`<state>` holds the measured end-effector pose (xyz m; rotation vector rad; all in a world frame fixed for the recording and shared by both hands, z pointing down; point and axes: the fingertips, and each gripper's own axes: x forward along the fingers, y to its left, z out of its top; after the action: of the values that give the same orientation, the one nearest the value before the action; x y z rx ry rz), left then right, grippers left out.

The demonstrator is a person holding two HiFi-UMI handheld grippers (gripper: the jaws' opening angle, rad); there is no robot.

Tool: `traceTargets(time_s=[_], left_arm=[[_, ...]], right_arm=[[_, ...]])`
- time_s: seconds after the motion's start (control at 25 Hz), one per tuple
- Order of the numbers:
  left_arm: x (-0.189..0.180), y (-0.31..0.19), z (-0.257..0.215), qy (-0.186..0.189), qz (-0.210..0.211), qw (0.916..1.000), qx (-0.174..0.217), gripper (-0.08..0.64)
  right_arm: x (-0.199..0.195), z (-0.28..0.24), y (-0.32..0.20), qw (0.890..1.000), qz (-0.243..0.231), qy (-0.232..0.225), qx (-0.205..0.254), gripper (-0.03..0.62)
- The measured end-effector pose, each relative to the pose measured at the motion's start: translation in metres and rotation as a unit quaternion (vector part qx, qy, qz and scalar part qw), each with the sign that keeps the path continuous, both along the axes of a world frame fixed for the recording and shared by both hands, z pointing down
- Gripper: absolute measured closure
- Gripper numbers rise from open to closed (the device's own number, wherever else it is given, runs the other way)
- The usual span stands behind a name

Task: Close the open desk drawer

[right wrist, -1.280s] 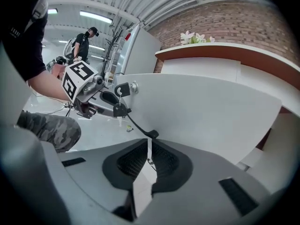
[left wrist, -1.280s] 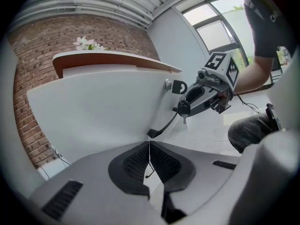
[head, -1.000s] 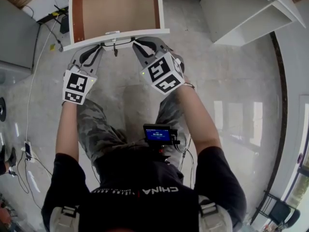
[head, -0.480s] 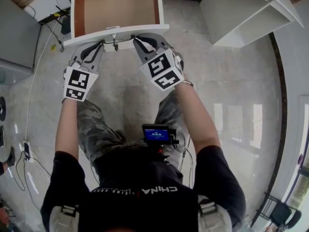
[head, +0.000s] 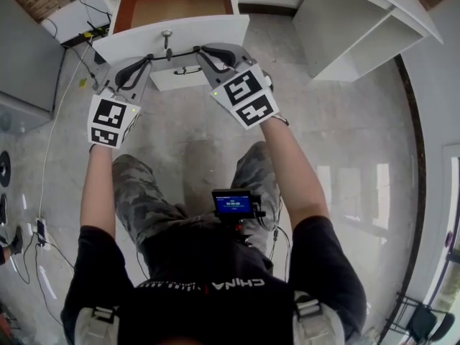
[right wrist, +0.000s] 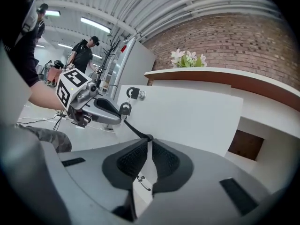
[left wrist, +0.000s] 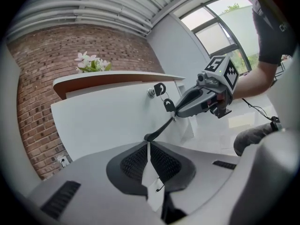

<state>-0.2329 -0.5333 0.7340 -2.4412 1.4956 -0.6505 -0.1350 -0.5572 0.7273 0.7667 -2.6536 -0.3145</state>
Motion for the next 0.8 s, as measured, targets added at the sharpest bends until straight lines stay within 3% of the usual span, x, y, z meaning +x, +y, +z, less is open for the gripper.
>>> traceTargets(time_s=[0.2, 0.4, 0.8], left_arm=[[-0.0012, -0.0037, -0.0107, -0.022, -0.002, 0.9997, 0.007, 0.545], [-0.0019, -0.0046, -0.0113, -0.001, -0.001, 0.9999, 0.010, 0.545], [-0.0003, -0.0048, -0.0084, -0.006, -0.003, 1.0000, 0.006, 0.546]], right_arm=[[-0.0040, -0.0086, -0.0033, 1.000, -0.014, 0.014, -0.009, 0.572], [-0.0048, -0.0091, -0.0041, 1.000, -0.016, 0.013, -0.006, 0.572], [-0.0033, -0.0073, -0.0037, 1.000, -0.016, 0.019, -0.001, 0.572]])
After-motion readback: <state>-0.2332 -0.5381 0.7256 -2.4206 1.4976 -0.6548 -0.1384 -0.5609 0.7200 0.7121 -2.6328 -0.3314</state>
